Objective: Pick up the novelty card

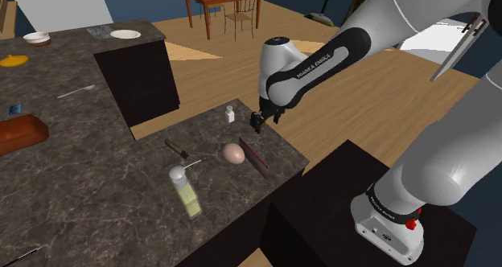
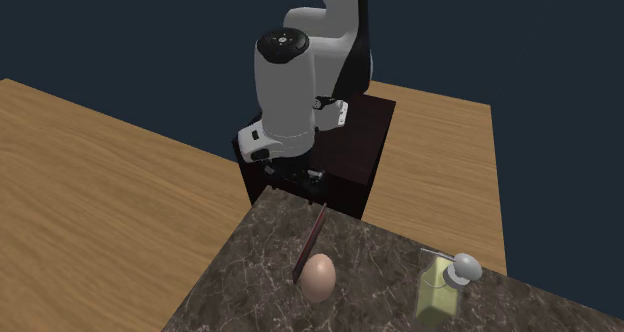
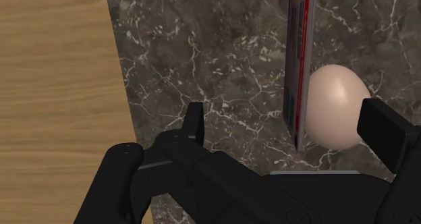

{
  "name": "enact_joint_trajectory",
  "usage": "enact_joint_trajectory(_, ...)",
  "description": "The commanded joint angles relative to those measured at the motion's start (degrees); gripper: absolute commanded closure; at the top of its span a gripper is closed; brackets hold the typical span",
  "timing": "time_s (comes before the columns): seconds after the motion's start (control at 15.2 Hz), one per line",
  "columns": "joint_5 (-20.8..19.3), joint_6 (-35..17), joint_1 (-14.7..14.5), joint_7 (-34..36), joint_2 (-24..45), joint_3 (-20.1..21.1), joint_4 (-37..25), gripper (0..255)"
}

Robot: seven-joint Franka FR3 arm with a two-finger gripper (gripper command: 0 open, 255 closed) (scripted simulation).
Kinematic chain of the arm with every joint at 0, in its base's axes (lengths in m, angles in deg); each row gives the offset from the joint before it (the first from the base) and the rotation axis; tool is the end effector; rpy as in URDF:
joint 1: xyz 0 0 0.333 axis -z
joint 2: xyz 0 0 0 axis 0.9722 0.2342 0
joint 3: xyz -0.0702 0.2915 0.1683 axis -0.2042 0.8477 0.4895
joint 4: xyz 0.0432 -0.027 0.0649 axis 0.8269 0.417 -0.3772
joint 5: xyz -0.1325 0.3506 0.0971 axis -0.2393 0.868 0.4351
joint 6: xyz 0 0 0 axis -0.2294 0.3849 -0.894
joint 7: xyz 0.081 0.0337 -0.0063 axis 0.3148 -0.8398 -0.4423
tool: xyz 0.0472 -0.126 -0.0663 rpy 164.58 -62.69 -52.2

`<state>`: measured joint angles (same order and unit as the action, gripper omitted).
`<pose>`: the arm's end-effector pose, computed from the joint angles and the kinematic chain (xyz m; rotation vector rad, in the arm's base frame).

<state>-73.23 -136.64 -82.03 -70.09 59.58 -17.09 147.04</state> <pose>0.4458 0.1114 0.2797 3.1227 -0.0445 -0.0139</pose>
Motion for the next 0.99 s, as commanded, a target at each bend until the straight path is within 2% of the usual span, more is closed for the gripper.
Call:
enact_joint_trajectory(0.0, -0.3, -2.9, -0.5, 1.2, 4.2, 0.6, -1.1, 0)
enact_joint_trajectory(0.4, -2.5, -9.7, -2.4, 4.3, 18.1, 0.9, -7.9, 0)
enact_joint_trajectory(0.92, -4.3, -14.8, -3.4, 5.5, 24.0, -0.4, -8.7, 0)
